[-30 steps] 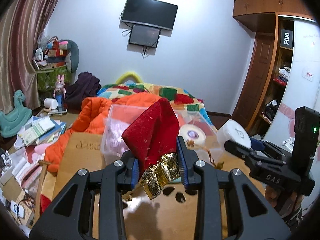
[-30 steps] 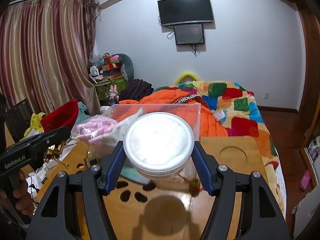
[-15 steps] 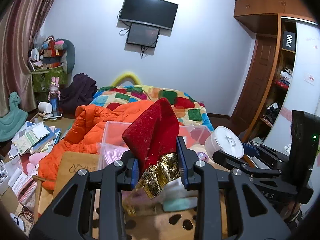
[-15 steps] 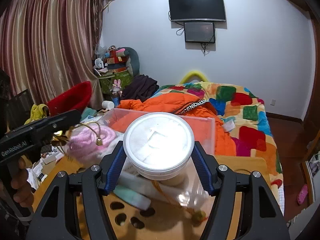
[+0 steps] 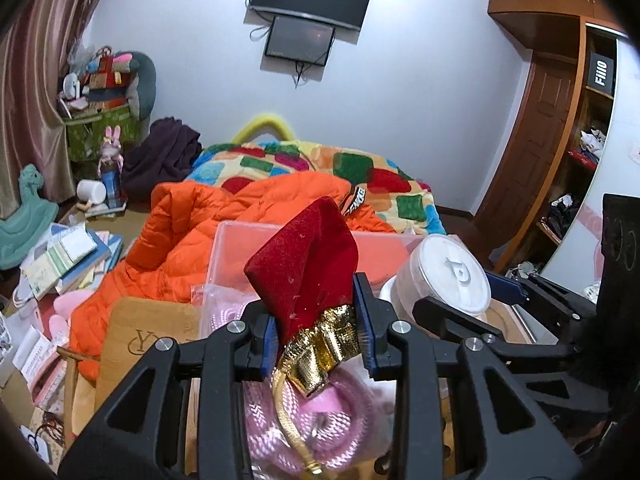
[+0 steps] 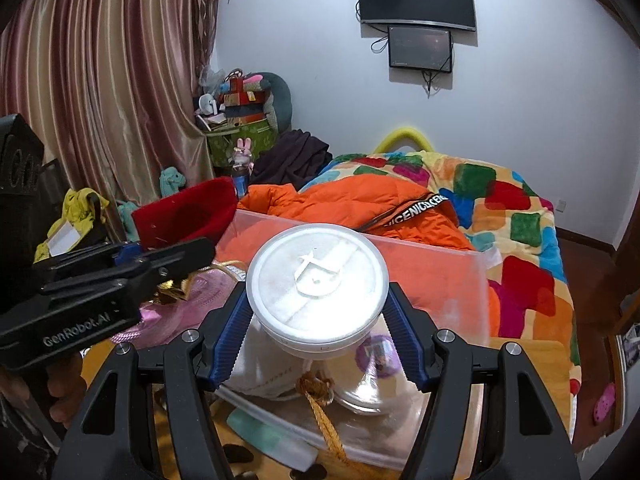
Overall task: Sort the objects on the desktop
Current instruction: 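Lower the red pouch into the box and open the left tool while the right tool releases the tub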
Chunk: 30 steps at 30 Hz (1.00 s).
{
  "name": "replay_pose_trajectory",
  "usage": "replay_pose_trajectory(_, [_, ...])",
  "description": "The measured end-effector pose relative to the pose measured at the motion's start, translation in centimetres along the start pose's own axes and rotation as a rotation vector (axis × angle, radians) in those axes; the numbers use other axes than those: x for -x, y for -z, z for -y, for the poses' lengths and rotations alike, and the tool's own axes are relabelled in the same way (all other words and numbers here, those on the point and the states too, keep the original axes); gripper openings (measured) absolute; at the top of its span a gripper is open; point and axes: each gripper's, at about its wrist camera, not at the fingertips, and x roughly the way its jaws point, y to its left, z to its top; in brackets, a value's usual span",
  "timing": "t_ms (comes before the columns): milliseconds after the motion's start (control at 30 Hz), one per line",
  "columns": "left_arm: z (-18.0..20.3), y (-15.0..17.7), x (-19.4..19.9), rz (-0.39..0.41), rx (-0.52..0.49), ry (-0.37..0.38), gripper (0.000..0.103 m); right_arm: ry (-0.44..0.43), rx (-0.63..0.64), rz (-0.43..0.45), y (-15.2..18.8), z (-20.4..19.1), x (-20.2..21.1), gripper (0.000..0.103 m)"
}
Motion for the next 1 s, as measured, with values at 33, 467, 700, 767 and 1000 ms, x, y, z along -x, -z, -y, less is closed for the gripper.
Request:
replay_pose_trajectory(33, [-0.2,0.0,-0.1,-0.003,0.004,0.002,0.033,0.009,0.010,-0.005,0.0,-0.2,-0.3,0.062])
replay_pose_trajectory(467, [-0.6,0.0,-1.2,-0.029,0.011,0.000,0.046,0.025,0.036,-0.029,0.0,-0.5,-2.3,0.062])
replay_pose_trajectory(700, [-0.7,0.3,-1.0,-0.035,0.023,0.007,0.058,0.042,0.026,-0.032,0.3,-0.3,-2.4,0.067])
replay_pose_trajectory(767, [-0.7,0.2,-0.8,-0.034,0.025,0.008,0.058,0.034,0.011,-0.024,0.4,0.0,-1.9,0.068])
replay_pose_trajectory(1000, [0.0,0.1,0.0,-0.024,0.018,0.018,0.065,0.066,-0.013,0.015,0.8,0.8,0.5,0.070])
